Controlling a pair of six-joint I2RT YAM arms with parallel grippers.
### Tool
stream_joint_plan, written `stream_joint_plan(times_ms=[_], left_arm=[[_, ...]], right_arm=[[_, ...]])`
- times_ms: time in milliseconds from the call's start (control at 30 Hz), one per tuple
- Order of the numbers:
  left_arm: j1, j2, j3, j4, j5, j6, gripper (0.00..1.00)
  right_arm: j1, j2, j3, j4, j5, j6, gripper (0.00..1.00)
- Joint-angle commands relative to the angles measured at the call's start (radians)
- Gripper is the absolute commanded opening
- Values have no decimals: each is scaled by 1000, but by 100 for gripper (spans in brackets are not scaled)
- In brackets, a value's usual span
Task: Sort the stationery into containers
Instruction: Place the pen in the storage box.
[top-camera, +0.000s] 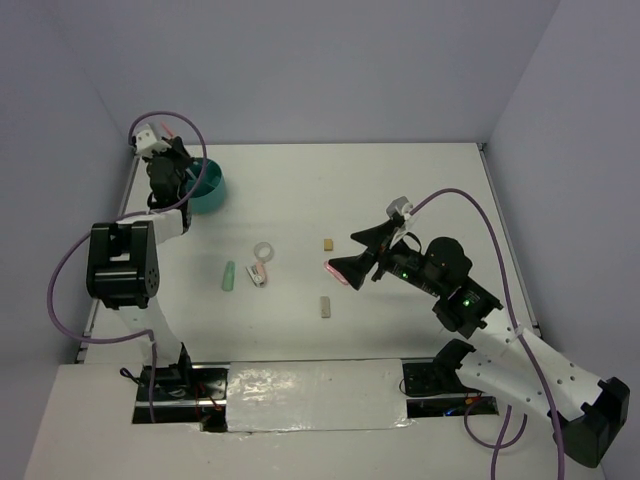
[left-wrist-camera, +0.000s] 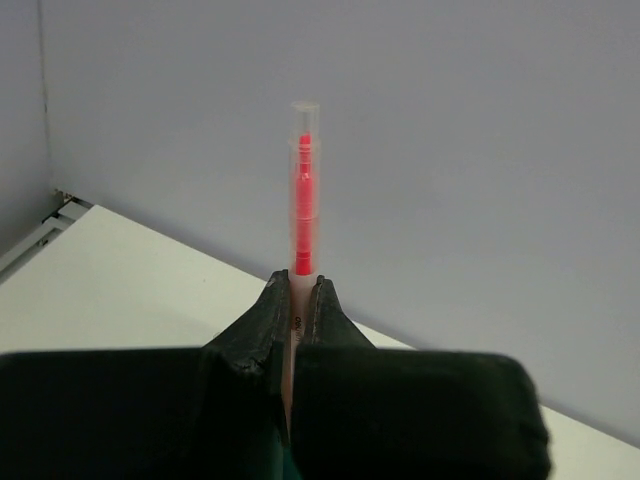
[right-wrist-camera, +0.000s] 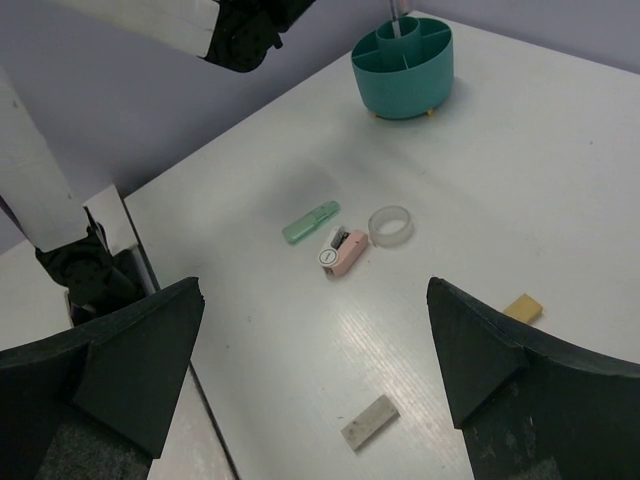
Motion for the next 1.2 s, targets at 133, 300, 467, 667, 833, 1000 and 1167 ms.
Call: stream_joint_plan(times_ms=[133,300,467,667,833,1000,1167], left_arm=[[7,36,-38,157,38,-31,3],[9,46,-49,152,40,-4,5],[7,43,-92,177,23,-7,6],[7,20,-159,203,14,-24,27],[4,-29,-192,227,40,-31,64],[-37,-105,-120,99,41,-1,99],[-54,-251,12,-227,-12,-73,99]], right_arm=[[-10,-19,3,49,-30,-12,100],[-8,-16,0,57,-43,-12,100],[-10,-17,2,57,-43,-13,100],[-10,-19,2,52,-46,-16,100],[-10,-14,5,52,-53,-19,100],[-8,-3,5,57,-66,-16,100],[-15,6,-1,60,-42,-21,100]])
